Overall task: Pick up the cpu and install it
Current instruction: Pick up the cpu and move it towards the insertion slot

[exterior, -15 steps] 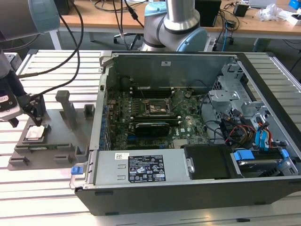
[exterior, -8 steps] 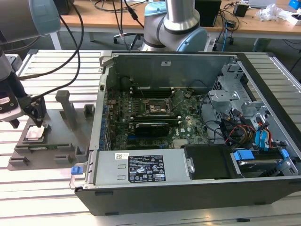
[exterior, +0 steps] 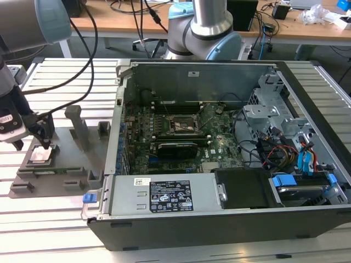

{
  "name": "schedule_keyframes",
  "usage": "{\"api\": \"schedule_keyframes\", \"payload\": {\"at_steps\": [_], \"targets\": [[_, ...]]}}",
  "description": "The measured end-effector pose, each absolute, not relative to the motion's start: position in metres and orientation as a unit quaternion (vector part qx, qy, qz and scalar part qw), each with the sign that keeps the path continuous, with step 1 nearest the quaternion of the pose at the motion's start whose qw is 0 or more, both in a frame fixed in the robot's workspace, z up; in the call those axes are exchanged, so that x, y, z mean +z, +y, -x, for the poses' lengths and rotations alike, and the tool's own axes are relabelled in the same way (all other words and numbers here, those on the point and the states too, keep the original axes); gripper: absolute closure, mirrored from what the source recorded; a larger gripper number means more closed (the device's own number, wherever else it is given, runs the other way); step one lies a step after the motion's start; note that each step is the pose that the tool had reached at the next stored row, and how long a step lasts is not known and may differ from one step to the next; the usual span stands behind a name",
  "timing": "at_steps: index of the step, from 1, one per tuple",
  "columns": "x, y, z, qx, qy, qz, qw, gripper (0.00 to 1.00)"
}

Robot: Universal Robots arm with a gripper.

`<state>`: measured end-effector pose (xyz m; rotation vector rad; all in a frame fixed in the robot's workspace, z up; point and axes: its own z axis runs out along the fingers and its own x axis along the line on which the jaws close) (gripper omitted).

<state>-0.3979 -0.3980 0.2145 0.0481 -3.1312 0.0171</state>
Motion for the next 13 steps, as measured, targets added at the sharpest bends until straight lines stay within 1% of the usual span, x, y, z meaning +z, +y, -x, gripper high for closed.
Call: {"api": "schedule_keyframes", "payload": {"at_steps": [13], "targets": [[0.2049, -0.3980, 0.3979, 0.005, -1.000, -0.015, 0.005, 0.34]]}}
